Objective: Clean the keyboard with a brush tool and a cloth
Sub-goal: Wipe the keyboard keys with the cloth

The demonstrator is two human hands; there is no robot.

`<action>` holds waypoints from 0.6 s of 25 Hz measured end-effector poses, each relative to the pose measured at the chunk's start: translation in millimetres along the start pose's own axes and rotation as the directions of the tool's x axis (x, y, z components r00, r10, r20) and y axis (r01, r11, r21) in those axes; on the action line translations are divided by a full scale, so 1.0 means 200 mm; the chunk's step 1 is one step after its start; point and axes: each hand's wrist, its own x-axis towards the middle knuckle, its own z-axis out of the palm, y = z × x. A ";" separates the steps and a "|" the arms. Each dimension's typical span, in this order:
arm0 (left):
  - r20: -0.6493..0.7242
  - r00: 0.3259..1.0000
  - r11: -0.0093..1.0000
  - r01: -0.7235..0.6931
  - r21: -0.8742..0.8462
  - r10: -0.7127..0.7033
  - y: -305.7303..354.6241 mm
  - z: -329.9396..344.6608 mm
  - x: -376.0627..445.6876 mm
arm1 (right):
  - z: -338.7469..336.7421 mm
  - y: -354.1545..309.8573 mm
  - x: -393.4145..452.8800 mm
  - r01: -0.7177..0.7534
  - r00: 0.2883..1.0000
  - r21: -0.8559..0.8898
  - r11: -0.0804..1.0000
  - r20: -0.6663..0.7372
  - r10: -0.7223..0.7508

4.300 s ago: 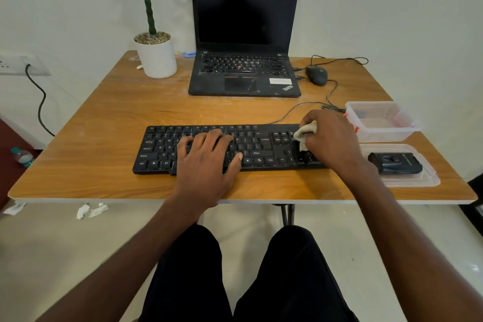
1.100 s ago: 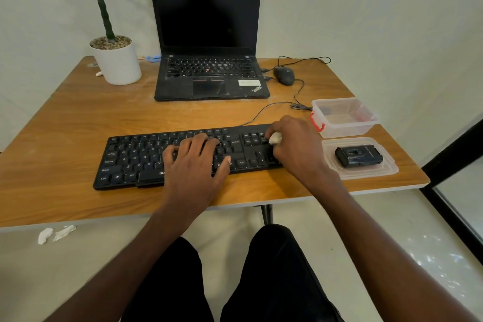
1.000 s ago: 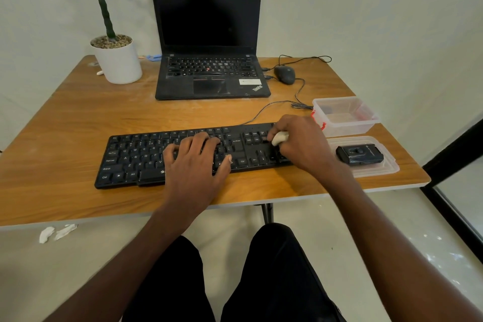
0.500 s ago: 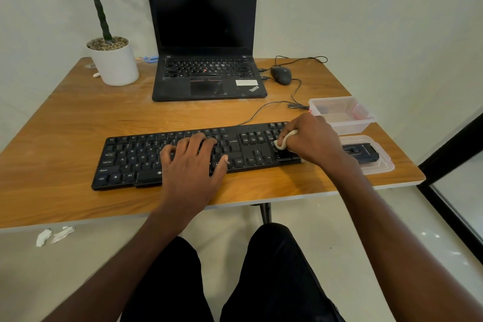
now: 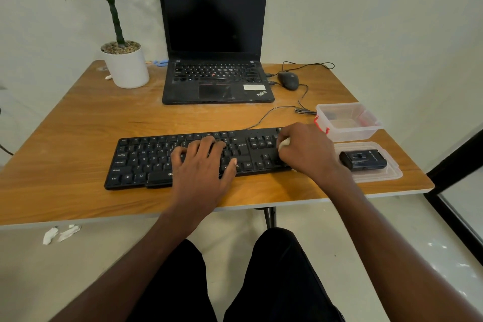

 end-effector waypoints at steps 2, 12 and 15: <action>-0.004 1.000 1.000 0.004 -0.011 -0.004 0.00 -0.01 0.00 | 0.02 -0.04 0.00 0.046 0.998 0.116 0.992 0.047 -0.051; 0.026 0.972 0.907 0.228 -0.353 -0.235 -0.74 -0.39 -0.10 | 0.11 -0.23 -0.01 0.230 0.972 0.418 0.879 -0.054 -0.229; 0.206 0.944 0.706 0.329 -0.627 -0.257 -0.93 -0.42 -0.18 | 0.18 -0.36 -0.01 0.229 0.958 0.527 0.818 0.026 -0.285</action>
